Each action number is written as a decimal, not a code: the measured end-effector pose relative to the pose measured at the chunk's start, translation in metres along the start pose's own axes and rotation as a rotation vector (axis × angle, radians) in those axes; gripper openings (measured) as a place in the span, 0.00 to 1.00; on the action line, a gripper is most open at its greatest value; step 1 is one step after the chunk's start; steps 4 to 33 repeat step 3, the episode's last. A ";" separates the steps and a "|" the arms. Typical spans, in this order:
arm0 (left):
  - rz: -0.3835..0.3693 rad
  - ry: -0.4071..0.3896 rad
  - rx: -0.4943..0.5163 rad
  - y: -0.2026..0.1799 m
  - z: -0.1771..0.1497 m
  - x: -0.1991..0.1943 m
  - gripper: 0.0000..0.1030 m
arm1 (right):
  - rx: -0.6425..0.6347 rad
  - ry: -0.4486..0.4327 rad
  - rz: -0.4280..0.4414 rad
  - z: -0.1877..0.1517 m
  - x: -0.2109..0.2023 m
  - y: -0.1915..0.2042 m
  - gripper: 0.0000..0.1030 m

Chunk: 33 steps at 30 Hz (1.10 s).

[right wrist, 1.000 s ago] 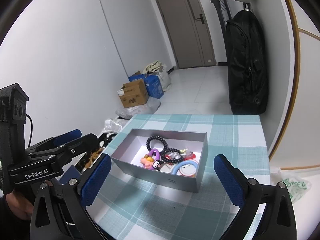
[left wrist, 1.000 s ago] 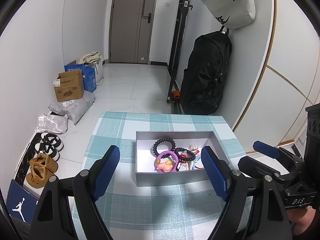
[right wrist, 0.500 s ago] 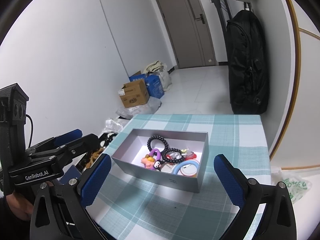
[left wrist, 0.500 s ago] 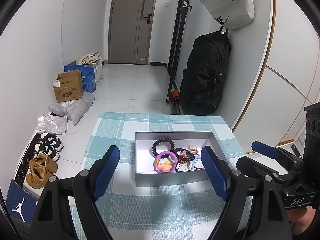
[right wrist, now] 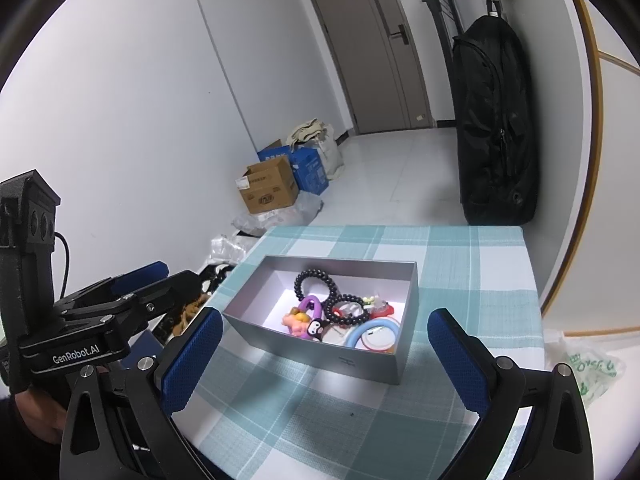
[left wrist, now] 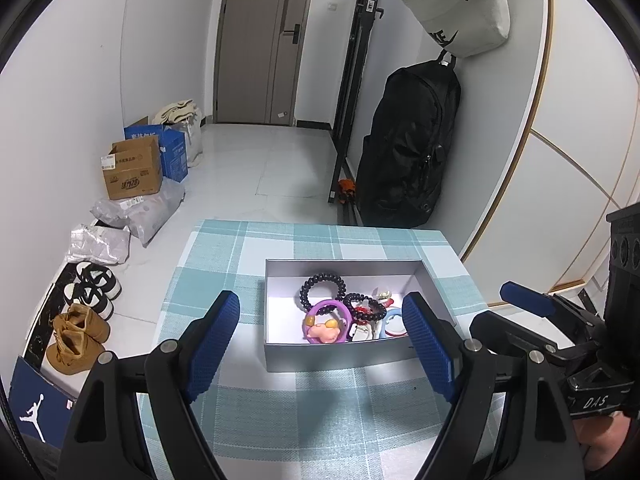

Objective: Organize jewelry

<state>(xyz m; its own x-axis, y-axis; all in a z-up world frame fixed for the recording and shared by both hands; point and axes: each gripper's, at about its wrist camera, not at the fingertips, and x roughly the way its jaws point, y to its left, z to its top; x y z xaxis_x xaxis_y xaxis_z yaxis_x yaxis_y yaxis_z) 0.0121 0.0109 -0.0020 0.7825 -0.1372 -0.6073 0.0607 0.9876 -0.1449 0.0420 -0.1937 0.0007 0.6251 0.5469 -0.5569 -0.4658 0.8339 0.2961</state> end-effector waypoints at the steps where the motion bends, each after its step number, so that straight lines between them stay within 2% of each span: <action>1: 0.002 -0.011 0.005 0.001 -0.002 0.000 0.78 | 0.001 0.002 0.000 0.000 0.000 -0.001 1.00; 33: 0.015 -0.017 0.007 0.002 -0.005 0.002 0.78 | 0.001 0.009 -0.005 0.000 0.002 -0.001 1.00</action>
